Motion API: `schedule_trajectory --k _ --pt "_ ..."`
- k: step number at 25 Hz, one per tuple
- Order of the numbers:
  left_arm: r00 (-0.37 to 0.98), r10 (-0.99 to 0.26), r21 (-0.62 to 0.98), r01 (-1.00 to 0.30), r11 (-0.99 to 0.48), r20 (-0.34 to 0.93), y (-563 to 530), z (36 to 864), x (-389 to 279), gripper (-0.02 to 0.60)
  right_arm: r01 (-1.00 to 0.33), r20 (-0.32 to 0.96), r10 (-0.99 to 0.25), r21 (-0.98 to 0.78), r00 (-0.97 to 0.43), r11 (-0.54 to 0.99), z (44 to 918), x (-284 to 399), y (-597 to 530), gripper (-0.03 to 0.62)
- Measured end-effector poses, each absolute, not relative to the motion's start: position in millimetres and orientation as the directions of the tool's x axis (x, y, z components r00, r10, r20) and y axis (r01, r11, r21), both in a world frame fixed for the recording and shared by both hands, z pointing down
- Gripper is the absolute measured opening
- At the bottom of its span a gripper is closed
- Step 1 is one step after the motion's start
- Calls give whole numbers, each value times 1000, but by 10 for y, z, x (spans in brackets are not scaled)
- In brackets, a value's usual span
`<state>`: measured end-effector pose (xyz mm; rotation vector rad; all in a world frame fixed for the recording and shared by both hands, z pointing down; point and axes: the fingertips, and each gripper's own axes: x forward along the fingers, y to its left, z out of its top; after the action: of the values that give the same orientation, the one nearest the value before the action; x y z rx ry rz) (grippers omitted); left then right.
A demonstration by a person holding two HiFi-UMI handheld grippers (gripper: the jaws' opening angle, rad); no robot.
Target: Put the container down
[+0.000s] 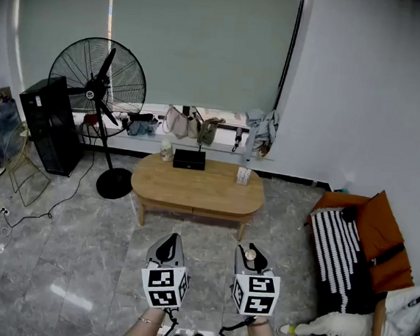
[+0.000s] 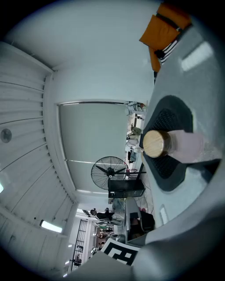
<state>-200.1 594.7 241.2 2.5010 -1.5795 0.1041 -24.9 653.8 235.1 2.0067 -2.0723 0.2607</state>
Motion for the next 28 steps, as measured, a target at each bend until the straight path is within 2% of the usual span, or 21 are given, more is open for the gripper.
schedule_trajectory --k 18,28 --pt "468 -870 109 -883 -456 156 5838 2506 -2455 -3 -999 279 -959 -5 -52 52 2314 -801 6475 126" --pt "472 -863 96 -882 -462 178 5437 2587 -2509 -3 -999 283 -958 -19 -52 49 2367 -821 6061 126"
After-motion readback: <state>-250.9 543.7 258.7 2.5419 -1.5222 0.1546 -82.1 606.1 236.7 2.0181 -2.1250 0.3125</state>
